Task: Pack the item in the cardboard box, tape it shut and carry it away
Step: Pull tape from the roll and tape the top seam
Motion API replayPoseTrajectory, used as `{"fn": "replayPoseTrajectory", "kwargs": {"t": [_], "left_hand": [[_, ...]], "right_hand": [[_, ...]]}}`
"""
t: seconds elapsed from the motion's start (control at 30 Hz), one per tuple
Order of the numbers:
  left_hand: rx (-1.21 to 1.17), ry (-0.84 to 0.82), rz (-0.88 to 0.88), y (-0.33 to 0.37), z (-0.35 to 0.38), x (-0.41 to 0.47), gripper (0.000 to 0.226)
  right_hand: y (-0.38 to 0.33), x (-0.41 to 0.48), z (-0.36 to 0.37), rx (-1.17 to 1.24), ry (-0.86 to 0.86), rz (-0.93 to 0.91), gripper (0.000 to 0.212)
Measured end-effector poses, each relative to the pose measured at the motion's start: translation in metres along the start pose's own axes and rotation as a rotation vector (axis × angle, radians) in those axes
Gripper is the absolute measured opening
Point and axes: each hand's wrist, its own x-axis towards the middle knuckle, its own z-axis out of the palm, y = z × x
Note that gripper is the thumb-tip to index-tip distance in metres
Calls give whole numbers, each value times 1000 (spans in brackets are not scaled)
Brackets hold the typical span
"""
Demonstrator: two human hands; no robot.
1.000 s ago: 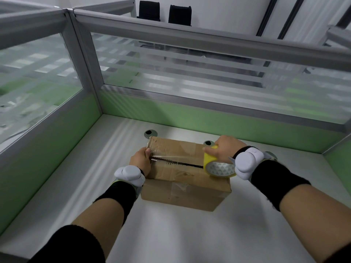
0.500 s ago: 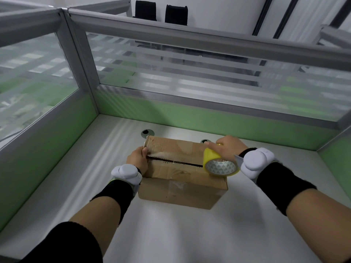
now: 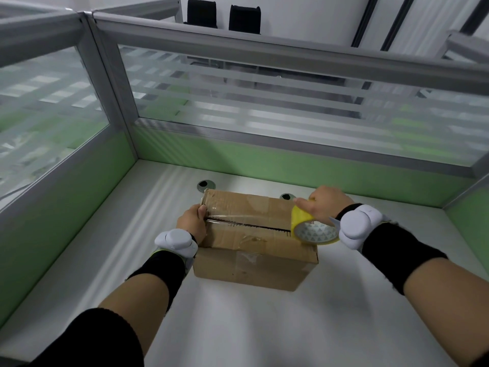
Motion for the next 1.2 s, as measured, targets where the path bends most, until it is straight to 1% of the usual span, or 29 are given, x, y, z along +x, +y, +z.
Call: {"fn": "replayPoseTrajectory", "kwargs": {"t": [0.1, 0.2, 0.33, 0.4, 0.53, 0.63, 0.8, 0.93, 0.97, 1.07, 1.2], "left_hand": [[9, -3, 10, -1, 0, 0, 39], [10, 4, 7, 0, 1, 1, 39], [9, 13, 2, -1, 2, 0, 40], [6, 12, 6, -1, 2, 0, 40], [-6, 15, -1, -2, 3, 2, 40], [-3, 19, -5, -1, 2, 1, 40], [31, -3, -5, 0, -1, 0, 40], [43, -6, 8, -1, -3, -1, 40], [44, -11, 12, 1, -3, -1, 40], [61, 5, 23, 2, 0, -2, 40], [46, 13, 21, 0, 0, -1, 39]], "right_hand": [[5, -4, -7, -186, 7, 62, 58], [12, -5, -2, -222, -14, 65, 57], [18, 0, -4, -122, -87, 52, 60], [26, -1, -5, -39, -87, 23, 62], [49, -10, 0, 220, 9, 60, 61], [52, -12, 1, 286, 61, 91, 63], [42, -8, -1, 169, 16, 78, 62], [48, -16, -6, -112, 19, 164, 55], [52, -18, -6, -151, 17, 185, 53], [60, -20, -2, -155, -22, 182, 54], [62, -18, 3, -79, -52, 180, 59]]}}
